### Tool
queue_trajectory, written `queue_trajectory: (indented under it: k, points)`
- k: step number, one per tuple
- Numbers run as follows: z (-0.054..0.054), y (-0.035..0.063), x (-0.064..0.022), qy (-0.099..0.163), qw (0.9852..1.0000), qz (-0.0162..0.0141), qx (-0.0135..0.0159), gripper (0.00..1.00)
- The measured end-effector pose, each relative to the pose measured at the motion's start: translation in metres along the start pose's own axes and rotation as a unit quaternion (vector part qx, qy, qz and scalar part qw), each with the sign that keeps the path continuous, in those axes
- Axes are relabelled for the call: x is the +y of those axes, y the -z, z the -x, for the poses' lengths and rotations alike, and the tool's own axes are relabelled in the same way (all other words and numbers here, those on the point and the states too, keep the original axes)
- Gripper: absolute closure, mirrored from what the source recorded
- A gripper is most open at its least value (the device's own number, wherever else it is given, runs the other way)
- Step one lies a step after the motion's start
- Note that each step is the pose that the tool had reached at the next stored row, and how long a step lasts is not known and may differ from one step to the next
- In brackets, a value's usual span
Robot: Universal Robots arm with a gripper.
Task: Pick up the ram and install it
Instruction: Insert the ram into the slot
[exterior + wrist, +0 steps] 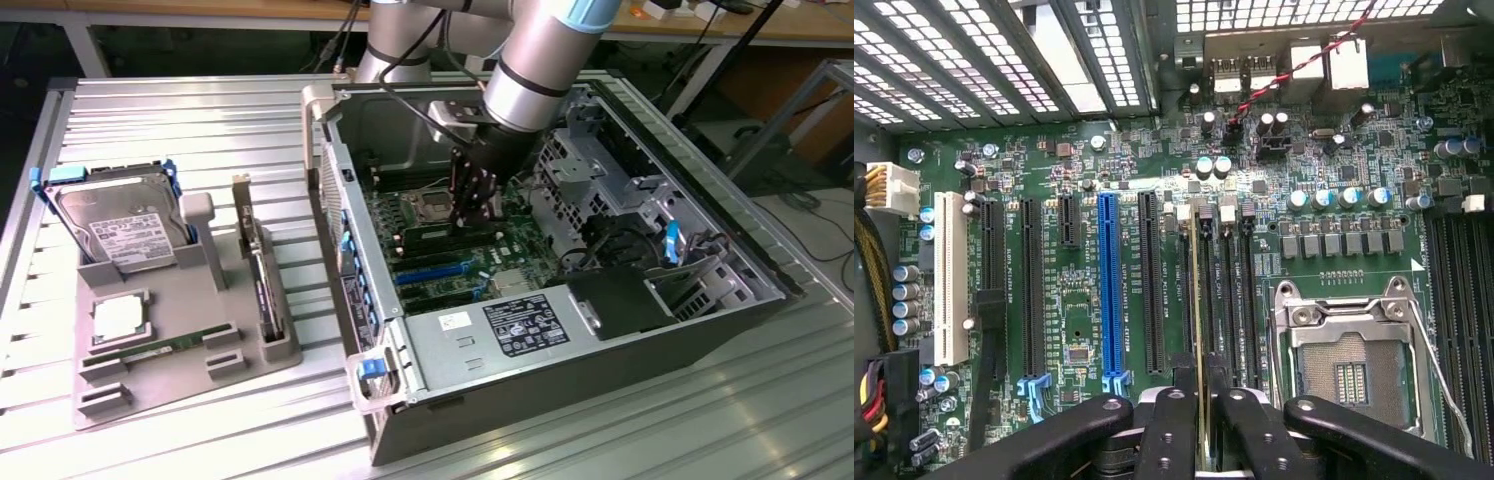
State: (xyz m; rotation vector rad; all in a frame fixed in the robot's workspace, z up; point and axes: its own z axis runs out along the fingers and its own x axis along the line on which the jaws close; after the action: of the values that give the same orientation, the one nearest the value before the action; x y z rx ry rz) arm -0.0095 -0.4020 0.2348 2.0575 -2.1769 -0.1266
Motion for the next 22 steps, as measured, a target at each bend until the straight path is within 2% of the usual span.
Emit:
queue_trajectory:
  k: [4, 6, 7, 22]
  points:
    - [0.0002, -0.0041, -0.0012, 0.000, 1.0000, 0.0003, 0.0000, 0.85]
    - [0.0004, -0.0035, -0.0050, 0.000, 1.0000, 0.0027, 0.0003, 0.85]
    - [0.0004, -0.0034, -0.0058, 0.000, 1.0000, 0.0029, 0.0003, 0.85]
    - [-0.0017, -0.0049, -0.0077, -0.003, 1.0000, 0.0032, -0.0002, 0.85]
